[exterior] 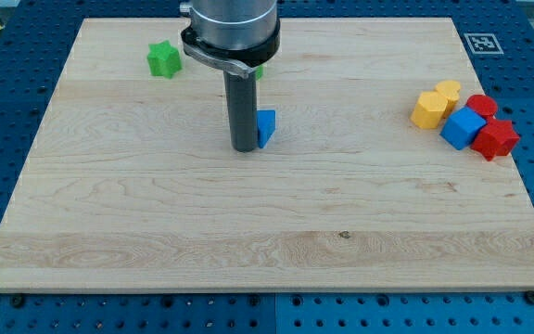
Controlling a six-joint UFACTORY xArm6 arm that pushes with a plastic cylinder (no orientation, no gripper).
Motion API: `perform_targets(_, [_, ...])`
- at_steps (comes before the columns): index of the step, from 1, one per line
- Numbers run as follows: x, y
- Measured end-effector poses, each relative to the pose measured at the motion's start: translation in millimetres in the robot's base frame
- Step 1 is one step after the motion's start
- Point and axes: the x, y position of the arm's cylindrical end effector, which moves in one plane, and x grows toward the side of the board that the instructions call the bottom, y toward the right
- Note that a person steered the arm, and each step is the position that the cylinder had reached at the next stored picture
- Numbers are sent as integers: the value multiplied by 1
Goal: Move green star towards triangle
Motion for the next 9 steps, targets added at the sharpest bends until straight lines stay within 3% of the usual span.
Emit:
perform_targets(1, [0,-30])
perform_targets(2, [-7,-117])
perform_targets(3, [-49,-194])
perform_targets(4, [-119,-216])
perform_targets(5, [-169,-205])
perform_targets(6, [-181,-169])
perform_targets(8, [-113,-29])
perform_targets(9, [-100,-4])
